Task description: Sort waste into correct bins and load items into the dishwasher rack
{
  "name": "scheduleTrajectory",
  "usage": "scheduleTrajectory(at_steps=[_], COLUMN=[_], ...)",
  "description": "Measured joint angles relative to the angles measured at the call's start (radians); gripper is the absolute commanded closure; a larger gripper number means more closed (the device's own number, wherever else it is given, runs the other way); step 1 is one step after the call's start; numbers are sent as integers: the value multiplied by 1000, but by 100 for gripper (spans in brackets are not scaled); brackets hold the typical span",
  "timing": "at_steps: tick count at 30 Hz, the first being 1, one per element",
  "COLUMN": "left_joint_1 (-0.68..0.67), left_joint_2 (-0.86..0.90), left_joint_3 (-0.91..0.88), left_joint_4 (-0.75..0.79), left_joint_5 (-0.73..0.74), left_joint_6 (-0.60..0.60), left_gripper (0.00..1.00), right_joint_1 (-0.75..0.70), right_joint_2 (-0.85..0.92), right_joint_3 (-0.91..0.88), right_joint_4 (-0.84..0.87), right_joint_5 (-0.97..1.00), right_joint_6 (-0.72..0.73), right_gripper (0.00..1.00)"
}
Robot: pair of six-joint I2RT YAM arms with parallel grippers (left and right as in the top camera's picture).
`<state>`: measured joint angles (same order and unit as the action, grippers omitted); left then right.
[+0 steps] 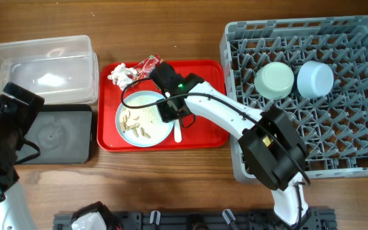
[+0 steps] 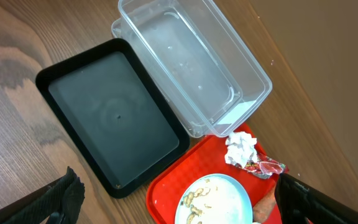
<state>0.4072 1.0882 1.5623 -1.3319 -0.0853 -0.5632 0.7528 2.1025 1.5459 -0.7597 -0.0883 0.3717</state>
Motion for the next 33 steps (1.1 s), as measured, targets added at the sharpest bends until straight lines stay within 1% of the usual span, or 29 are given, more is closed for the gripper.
scheduleTrajectory(at_steps=[6, 14, 19, 26, 29, 31, 33], left_joint_1=[0, 0, 0, 0, 0, 0, 0], left_joint_2=[0, 0, 0, 0, 0, 0, 0], left_joint_3=[0, 0, 0, 0, 0, 0, 0], left_joint_4=[0, 0, 0, 0, 0, 0, 0], left_joint_5=[0, 0, 0, 0, 0, 0, 0], left_joint_6=[0, 0, 0, 0, 0, 0, 0], left_gripper=[0, 0, 0, 0, 0, 0, 0], right_joint_1=[-17, -98, -84, -9, 6, 3, -2], right_joint_2=[0, -1, 0, 27, 27, 27, 27], right_joint_3=[0, 0, 0, 0, 0, 0, 0], right_joint_4=[-2, -39, -24, -3, -3, -10, -39], right_joint_5=[49, 75, 74, 59, 55, 55, 60], right_joint_6=[0, 0, 0, 0, 0, 0, 0], right_gripper=[65, 66, 66, 65, 69, 69, 75])
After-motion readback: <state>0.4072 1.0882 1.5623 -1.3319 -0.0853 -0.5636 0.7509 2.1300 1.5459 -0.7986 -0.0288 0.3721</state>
